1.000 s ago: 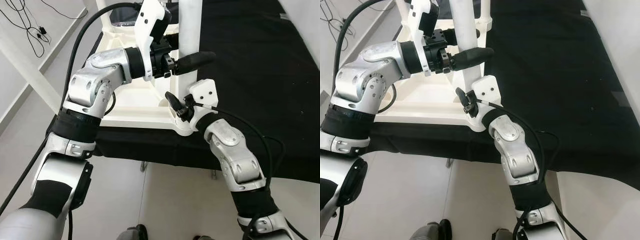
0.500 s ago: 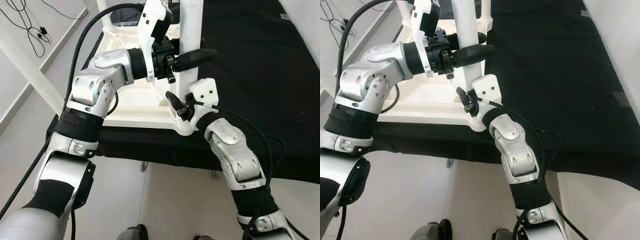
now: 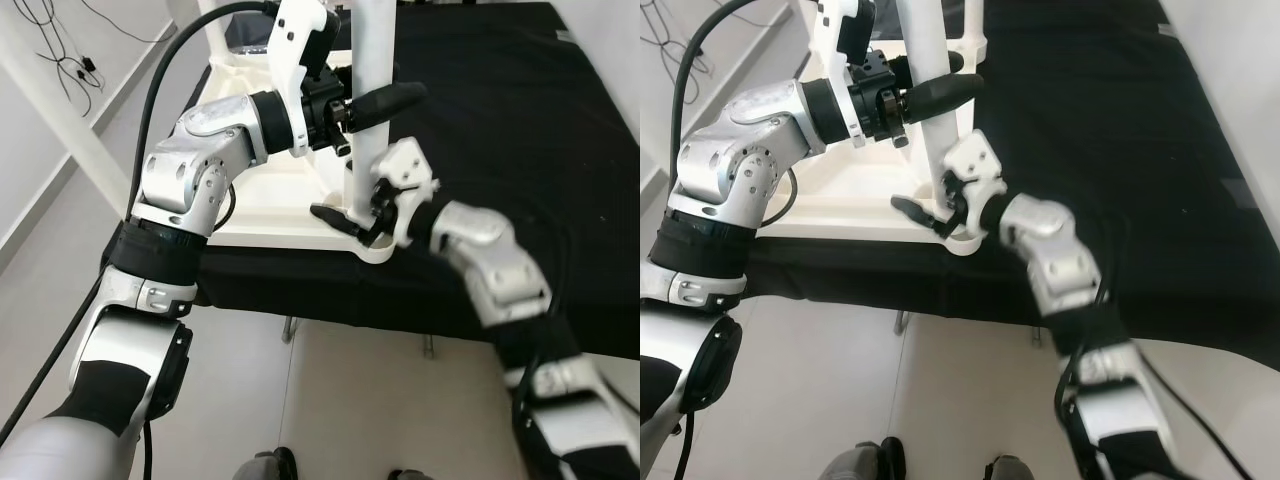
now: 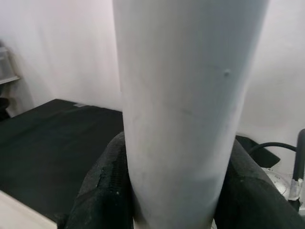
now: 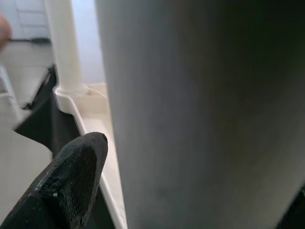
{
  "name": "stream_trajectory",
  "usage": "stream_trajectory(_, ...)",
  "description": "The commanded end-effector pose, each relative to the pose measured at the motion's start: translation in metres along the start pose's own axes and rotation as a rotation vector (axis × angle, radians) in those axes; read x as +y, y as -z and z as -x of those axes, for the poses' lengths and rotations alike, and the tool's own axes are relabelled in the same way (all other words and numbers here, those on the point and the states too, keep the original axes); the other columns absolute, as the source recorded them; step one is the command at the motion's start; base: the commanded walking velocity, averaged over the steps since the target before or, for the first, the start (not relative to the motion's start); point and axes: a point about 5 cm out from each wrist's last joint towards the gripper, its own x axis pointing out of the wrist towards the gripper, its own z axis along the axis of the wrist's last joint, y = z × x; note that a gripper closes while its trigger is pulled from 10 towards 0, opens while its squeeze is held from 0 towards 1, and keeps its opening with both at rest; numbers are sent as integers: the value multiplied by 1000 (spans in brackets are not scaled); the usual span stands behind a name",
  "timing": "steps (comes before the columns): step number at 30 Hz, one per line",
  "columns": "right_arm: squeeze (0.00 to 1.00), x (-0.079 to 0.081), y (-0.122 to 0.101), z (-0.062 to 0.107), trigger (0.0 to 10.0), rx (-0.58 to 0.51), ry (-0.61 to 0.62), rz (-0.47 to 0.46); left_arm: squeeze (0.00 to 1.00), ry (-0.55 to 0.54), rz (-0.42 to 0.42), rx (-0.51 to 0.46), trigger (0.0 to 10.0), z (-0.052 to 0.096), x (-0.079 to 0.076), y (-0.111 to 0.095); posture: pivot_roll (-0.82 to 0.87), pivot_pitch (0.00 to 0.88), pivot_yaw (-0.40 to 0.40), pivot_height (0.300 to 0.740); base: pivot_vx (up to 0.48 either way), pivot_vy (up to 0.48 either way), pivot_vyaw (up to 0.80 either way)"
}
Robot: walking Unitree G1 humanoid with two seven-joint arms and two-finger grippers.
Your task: Building children table
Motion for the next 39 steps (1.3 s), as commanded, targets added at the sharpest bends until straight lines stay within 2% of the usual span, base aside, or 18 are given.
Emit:
stream_trajectory(1, 0, 5, 3, -8, 10000, -6, -84, -33, 0, 21, -5, -9, 0, -1, -4, -2, 18, 198, 56, 740, 0, 0, 0)
stream_trajectory(9, 0, -2, -14, -19, 10000, -78, -192, -64, 0, 79, 32, -57, 0, 2, -9, -9, 18, 191, 48, 740, 0, 0, 0)
stream_trajectory(11, 0, -2, -16, -20, 10000, -99, -220, -77, 0, 139, 53, -77, 0, 4, -14, -12, 18, 191, 48, 740, 0, 0, 0)
stream_trajectory(12, 0, 2, -19, -21, 10000, -124, -281, -91, 0, 248, 100, -95, 0, 8, -22, -17, 16, 188, 47, 740, 0, 0, 0)
stream_trajectory(13, 0, 2, -19, -21, 10000, -124, -281, -91, 0, 248, 100, -95, 0, 8, -22, -17, 16, 188, 47, 740, 0, 0, 0)
stream_trajectory(14, 0, 8, -21, -21, 10000, -141, -348, -95, 0, 370, 149, -106, 0, 14, -32, -22, 12, 188, 49, 740, 0, 0, 0)
stream_trajectory(15, 0, 8, -21, -21, 10000, -141, -348, -95, 0, 370, 149, -106, 0, 14, -32, -22, 12, 188, 49, 740, 0, 0, 0)
stream_trajectory(16, 0, 13, -22, -21, 10000, -149, -403, -91, 0, 468, 195, -109, 0, 18, -39, -25, 12, 189, 49, 740, 0, 0, 0)
stream_trajectory(17, 0, 13, -22, -21, 10000, -149, -403, -91, 0, 468, 195, -109, 0, 18, -39, -25, 12, 189, 49, 740, 0, 0, 0)
stream_trajectory(18, 0, 18, -22, -21, 4902, -150, -452, -93, 0, 538, 214, -99, 0, 21, -44, -26, 6, 188, 50, 740, 0, 0, 0)
stream_trajectory(20, 0, 23, -21, -21, 4902, -144, -494, -98, 0, 594, 212, -73, 0, 23, -47, -25, 2, 189, 50, 740, 0, 0, 0)
stream_trajectory(21, 0, 28, -19, -21, 0, -129, -534, -105, 0, 643, 206, -47, 0, 24, -49, -24, -2, 187, 49, 740, 0, 0, 0)
stream_trajectory(28, 0, 42, -14, -20, 0, -117, -607, -140, 0, 780, 214, -39, 0, 26, -65, -28, -16, 183, 55, 740, 0, 0, 0)
stream_trajectory(31, 0, 43, -13, -20, 0, -121, -582, -141, 0, 783, 213, -53, 0, 23, -72, -29, -20, 182, 54, 740, 0, 0, 0)
stream_trajectory(34, 0, 43, -10, -21, 0, -119, -492, -159, 0, 757, 207, -85, 0, 16, -91, -34, -27, 179, 52, 740, 0, 0, 0)
stream_trajectory(37, 0, 42, -7, -20, 0, -107, -455, -167, 0, 722, 210, -92, 0, 14, -92, -34, -28, 178, 49, 740, 0, 0, 0)
stream_trajectory(38, 0, 40, -3, -20, 0, -90, -388, -183, 1000, 662, 217, -95, 10000, 15, -88, -31, -28, 175, 48, 740, 0, 0, 0)
stream_trajectory(39, 0, 38, 1, -19, 0, -75, -333, -196, 1000, 613, 223, -99, 10000, 16, -82, -28, -28, 174, 47, 740, 0, 0, 0)
